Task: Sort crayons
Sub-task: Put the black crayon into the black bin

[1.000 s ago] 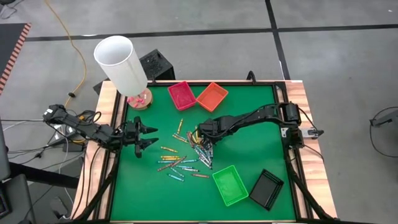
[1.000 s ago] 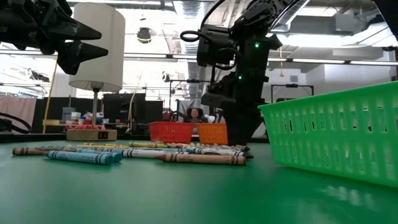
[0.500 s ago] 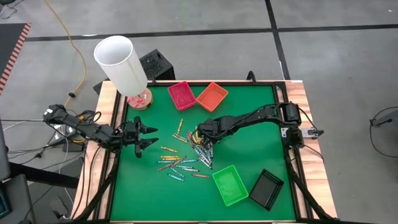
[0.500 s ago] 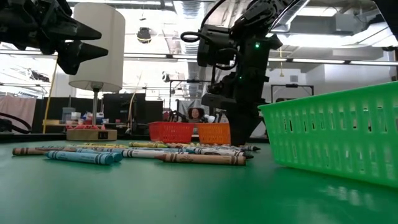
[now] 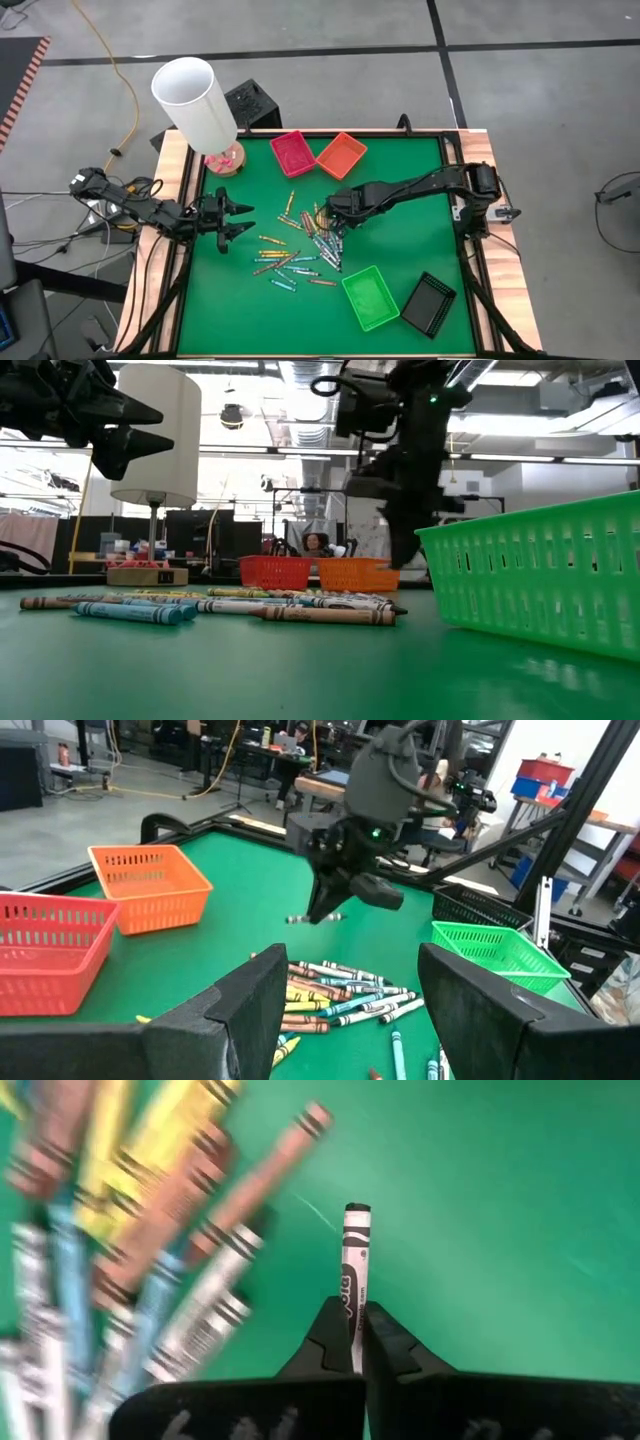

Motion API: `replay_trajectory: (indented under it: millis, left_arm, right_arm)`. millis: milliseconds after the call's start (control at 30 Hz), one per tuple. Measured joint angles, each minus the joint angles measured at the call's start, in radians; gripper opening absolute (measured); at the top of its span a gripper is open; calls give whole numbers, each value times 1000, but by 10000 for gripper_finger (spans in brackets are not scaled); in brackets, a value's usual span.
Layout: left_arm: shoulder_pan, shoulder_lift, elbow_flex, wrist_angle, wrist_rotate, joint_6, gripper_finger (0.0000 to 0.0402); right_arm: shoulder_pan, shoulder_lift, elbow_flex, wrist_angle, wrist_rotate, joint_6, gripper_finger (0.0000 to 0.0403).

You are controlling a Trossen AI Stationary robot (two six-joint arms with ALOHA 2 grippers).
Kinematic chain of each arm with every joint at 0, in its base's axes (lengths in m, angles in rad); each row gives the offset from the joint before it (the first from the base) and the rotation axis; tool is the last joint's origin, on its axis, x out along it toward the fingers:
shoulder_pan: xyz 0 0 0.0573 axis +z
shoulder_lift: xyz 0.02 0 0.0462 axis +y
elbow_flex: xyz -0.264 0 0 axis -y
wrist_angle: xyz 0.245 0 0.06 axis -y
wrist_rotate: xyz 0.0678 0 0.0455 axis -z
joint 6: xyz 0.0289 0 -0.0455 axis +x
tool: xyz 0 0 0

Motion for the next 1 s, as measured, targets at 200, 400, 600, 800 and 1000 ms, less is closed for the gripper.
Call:
replay_trajectory:
  millis: [200,400,600,800,1000]
  left_arm:
    - [0,0,0,-8,1,-1,215]
    - [0,0,0,-6,-3,0,215]
    - [0,0,0,-5,-3,-4,215]
    - [0,0,0,-8,-4,-40,215]
    - [0,0,0,-7,-5,-45,215]
  right_arm:
    - [88,-90,0,-211,-21,117,4]
    - [257,-191,0,-366,-28,329,4]
    - [459,-252,1,-475,-38,602,4]
    - [655,-257,2,-531,-162,979,4]
    - [826,-243,2,-494,-287,1354,4]
